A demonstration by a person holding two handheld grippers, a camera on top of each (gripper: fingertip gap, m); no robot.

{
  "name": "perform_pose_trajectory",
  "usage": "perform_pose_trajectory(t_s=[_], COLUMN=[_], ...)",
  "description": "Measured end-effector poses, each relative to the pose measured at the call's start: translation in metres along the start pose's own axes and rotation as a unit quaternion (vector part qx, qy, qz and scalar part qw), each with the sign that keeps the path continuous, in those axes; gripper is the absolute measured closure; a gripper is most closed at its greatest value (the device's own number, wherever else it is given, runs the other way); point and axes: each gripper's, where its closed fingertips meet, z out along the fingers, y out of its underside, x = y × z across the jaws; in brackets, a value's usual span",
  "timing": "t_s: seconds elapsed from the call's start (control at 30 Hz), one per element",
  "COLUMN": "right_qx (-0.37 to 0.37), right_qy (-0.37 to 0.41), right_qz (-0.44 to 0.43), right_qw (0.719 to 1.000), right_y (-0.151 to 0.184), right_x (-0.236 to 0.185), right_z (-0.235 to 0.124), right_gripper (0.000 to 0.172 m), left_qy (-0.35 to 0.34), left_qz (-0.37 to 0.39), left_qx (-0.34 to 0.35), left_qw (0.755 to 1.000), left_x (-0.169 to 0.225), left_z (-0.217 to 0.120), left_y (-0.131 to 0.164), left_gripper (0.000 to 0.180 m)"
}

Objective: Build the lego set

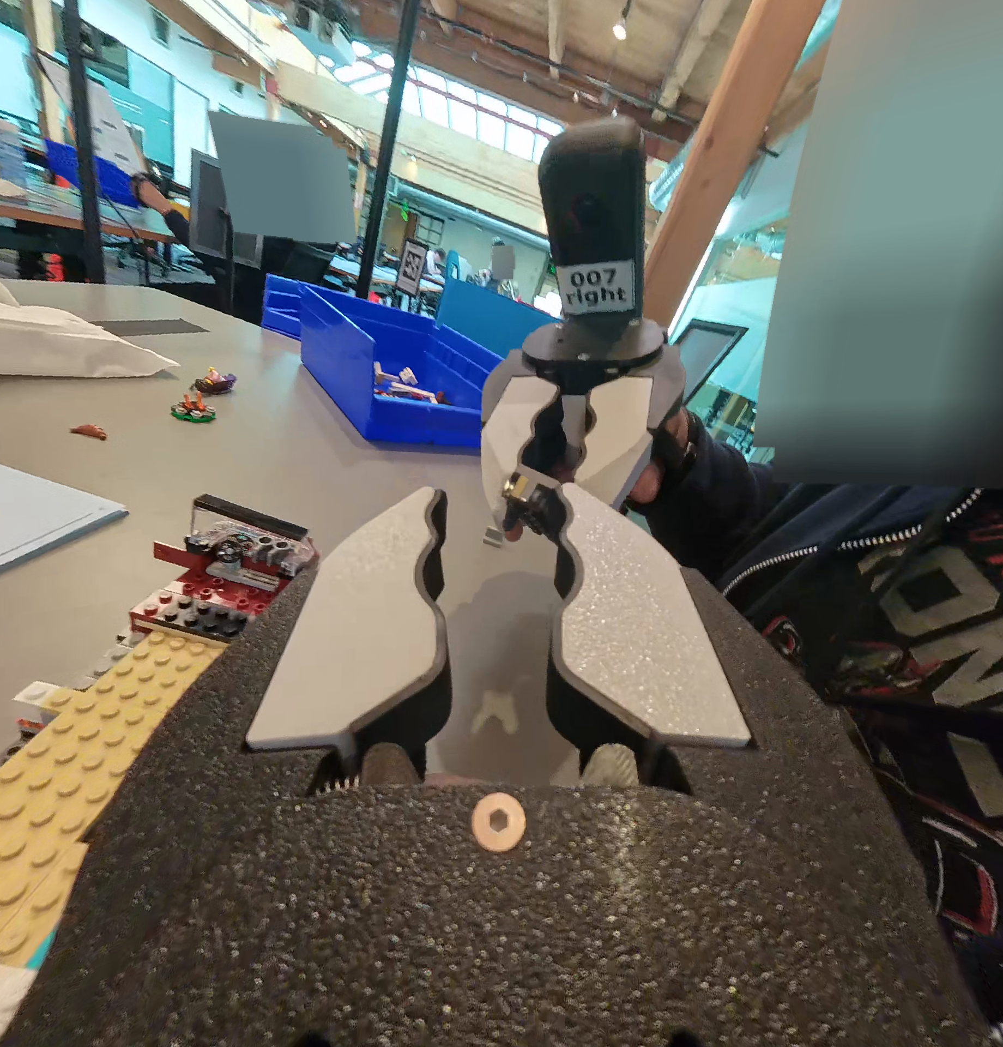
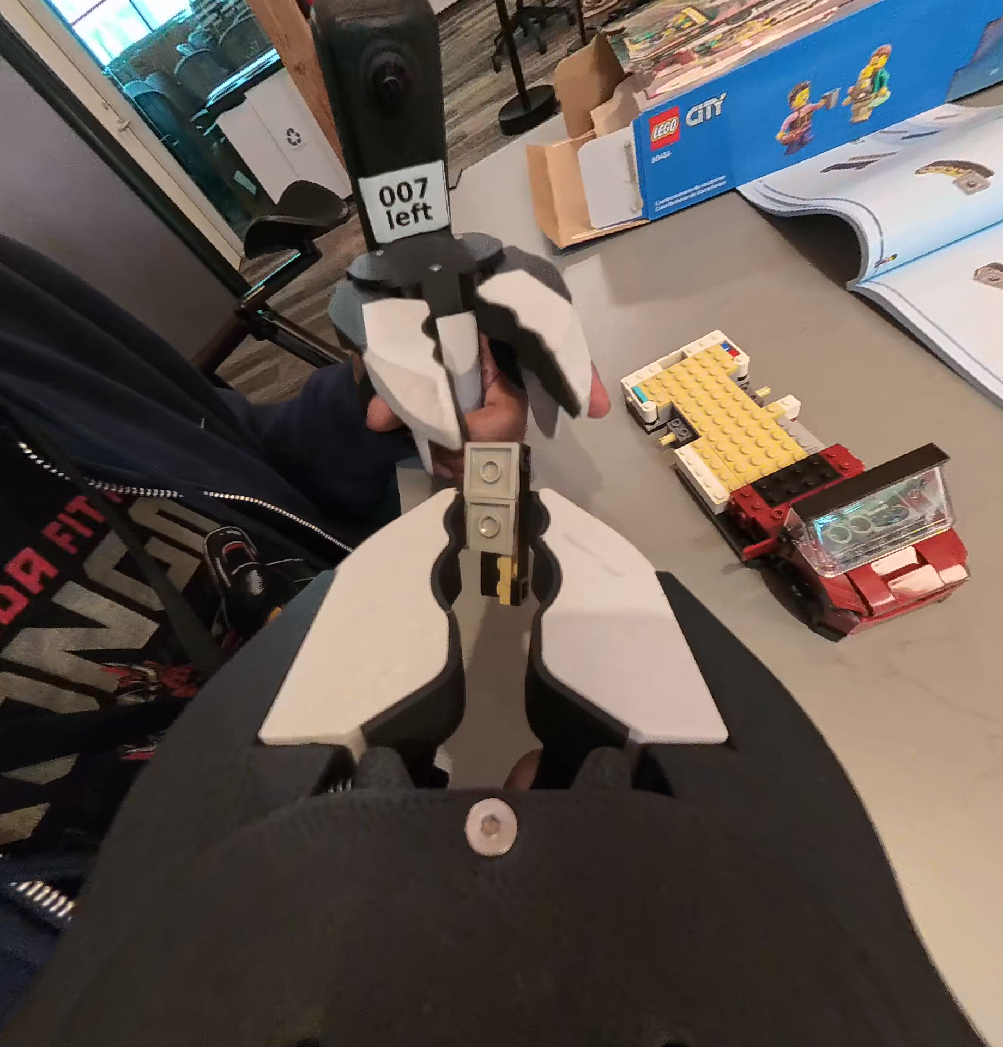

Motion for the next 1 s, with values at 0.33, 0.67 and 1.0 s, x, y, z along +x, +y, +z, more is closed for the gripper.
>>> perform_pose_trajectory(t_s=[0.33, 0.67, 1.0], right_qx=[-0.031, -0.033, 0.020], right_qy=[-0.038, -0.060, -0.005], right_qz=[-0.021, -0.021, -0.022], right_qw=[0.999, 0.997, 1.000], right_y=[0.009, 0.008, -0.006], right_x=[-0.018, -0.025, -0.011], right_z=[0.000, -0.003, -0.012], right_gripper=[0.150, 0.150, 0.143], left_qy=[0.075, 0.111, 0.112], left_qz=[0.049, 0.014, -0.081], left_qx=[-0.042, -0.023, 0.043], left_qw=[0.995, 0.993, 0.989], left_x=[0.028, 0.038, 0.027], left_z=[0.006, 0.005, 0.002], left_y=[0.015, 0.017, 0.002], left_gripper=[0.153, 0.164, 0.165])
